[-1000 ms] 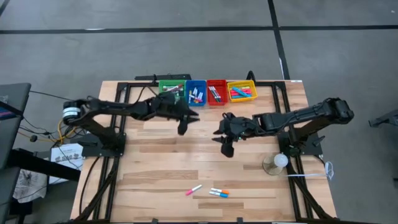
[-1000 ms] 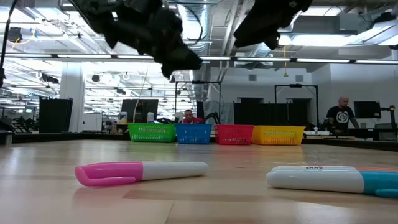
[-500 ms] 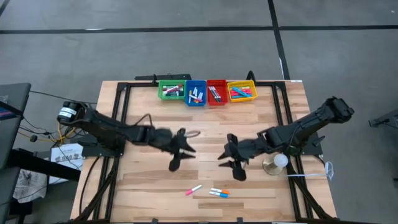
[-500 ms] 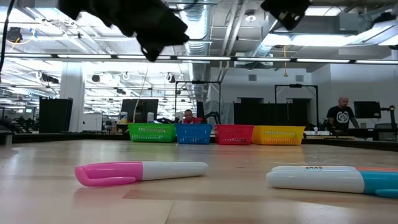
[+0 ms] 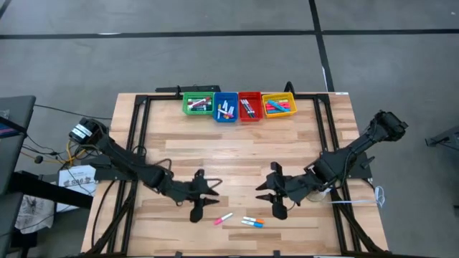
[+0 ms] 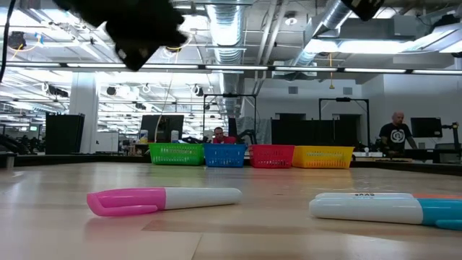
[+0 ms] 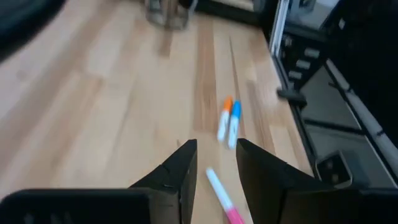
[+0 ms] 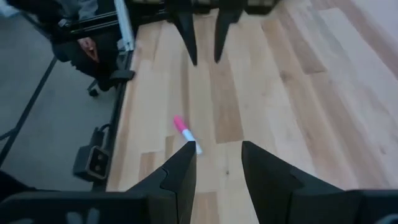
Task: Pick & Place Markers
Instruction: Put the small pink highlighter pen into the blue bin
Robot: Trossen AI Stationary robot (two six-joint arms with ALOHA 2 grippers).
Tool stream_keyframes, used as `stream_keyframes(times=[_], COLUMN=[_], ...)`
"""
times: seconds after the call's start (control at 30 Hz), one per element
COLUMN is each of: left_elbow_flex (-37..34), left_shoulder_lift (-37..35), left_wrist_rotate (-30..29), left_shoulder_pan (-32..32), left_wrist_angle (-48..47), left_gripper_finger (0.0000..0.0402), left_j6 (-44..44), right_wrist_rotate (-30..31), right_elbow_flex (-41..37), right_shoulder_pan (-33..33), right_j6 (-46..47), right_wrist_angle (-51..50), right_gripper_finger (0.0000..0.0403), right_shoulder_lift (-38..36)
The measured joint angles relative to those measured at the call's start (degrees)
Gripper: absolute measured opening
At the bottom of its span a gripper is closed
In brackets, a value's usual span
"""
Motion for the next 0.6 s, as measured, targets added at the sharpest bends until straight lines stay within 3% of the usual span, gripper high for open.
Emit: stream_keyframes(times=[0.4,0.6], left_elbow_flex=[0.0,0.0], left_shoulder_lift=[9.9,10.4], left_wrist_rotate=[-0.1,-4.4], left_shoulder_pan=[-4.3,-4.3], left_wrist_angle=[3.9,4.5], left_gripper_finger=[0.0111,0.0111], left_j6=[-5.7,-7.2], right_wrist_rotate=[1.8,4.8], right_elbow_flex=[0.0,0.0], right_shoulder_pan=[4.6,4.3], right_j6=[0.2,1.1], right_wrist_angle=[0.1,0.1], right_gripper_finger=[0.0118,0.0118], right_shoulder_lift=[0.0,0.0])
